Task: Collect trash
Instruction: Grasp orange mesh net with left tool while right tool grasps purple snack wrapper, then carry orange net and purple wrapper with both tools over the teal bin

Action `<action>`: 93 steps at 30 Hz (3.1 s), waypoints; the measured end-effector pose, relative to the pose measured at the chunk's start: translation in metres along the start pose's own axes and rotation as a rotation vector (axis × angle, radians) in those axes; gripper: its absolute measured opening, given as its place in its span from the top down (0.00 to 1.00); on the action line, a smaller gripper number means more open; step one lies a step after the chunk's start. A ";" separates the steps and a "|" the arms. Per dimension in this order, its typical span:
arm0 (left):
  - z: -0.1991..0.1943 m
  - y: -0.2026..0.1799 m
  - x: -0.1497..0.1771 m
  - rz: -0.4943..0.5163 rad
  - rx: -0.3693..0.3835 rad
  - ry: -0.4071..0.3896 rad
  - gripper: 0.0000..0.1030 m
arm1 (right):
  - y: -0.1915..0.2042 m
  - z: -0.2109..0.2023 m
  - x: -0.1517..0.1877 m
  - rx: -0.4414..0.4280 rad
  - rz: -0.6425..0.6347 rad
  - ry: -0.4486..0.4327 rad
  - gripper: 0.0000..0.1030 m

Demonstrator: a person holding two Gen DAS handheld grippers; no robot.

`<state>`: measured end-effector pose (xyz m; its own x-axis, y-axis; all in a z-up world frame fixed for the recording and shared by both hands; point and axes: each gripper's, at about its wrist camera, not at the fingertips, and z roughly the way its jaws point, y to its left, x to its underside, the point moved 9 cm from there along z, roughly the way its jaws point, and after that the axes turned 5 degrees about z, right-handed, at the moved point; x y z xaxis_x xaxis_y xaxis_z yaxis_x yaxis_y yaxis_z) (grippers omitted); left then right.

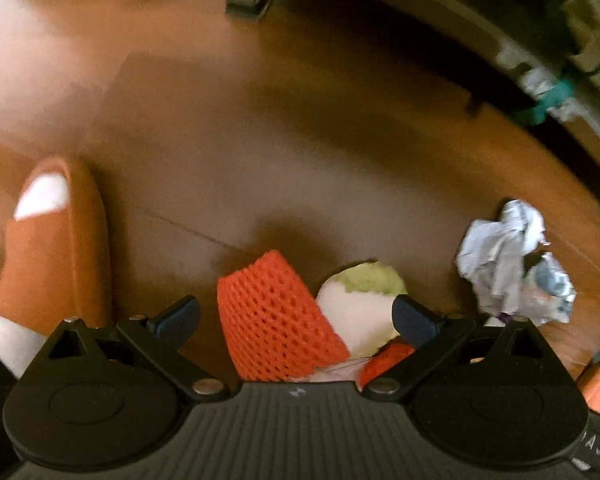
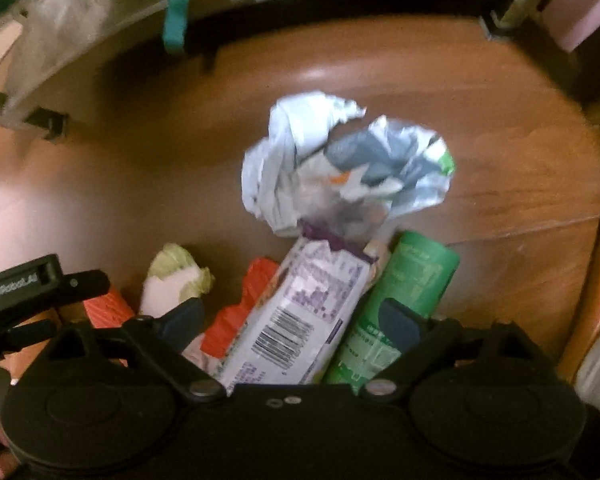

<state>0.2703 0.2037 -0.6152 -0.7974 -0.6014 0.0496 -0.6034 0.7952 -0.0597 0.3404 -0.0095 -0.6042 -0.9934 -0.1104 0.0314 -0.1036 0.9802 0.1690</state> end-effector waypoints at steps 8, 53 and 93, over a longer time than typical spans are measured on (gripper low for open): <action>0.035 0.013 0.001 -0.078 0.025 0.052 0.02 | -0.002 0.025 0.006 0.022 0.007 0.040 0.28; -0.298 -0.040 0.058 0.223 0.175 -0.381 0.89 | 0.029 -0.317 0.073 -0.084 -0.190 -0.404 0.60; -0.743 -0.336 0.220 0.889 0.654 -1.022 0.89 | -0.192 -0.805 0.119 0.047 -0.099 -1.176 0.60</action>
<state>0.3005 -0.1382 0.1567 -0.3866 0.0326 -0.9217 0.3897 0.9115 -0.1312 0.2816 -0.3439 0.1605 -0.4129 0.0091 -0.9107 -0.1602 0.9836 0.0825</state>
